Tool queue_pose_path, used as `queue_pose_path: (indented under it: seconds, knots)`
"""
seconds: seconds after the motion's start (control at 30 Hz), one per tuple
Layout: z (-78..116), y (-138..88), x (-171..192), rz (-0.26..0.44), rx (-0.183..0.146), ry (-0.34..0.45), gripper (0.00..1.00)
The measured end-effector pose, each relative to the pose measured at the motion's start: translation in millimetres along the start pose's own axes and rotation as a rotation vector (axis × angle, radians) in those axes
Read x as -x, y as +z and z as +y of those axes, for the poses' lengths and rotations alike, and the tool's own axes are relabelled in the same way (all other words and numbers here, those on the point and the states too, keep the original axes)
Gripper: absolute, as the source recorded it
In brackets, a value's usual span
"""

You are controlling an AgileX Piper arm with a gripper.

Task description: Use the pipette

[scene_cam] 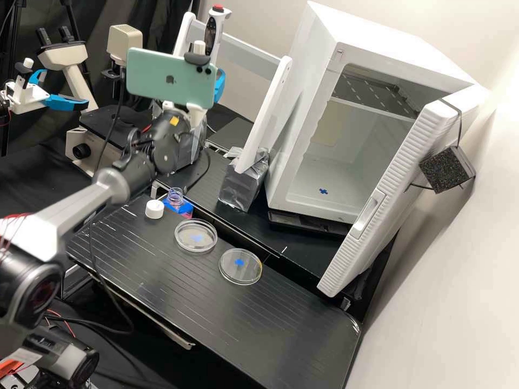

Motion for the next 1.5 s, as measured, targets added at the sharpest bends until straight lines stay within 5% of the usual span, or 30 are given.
queue_pose_path:
  seconds: [0.27,0.33,0.37,0.57,0.77,1.5]
  knots:
    - [1.7,-9,-40,-0.119,0.011,-0.041,0.00]
    - [0.9,-10,-46,-0.137,-0.029,-0.058,0.00]
    - [0.3,-10,-49,-0.140,0.000,-0.072,0.00]
    - [-12.4,-11,-65,-0.171,-0.007,-0.156,0.00]
    - [-13.7,-7,-73,-0.208,0.020,-0.155,0.00]
    - [-16.4,-4,-74,-0.221,0.000,-0.157,0.00]
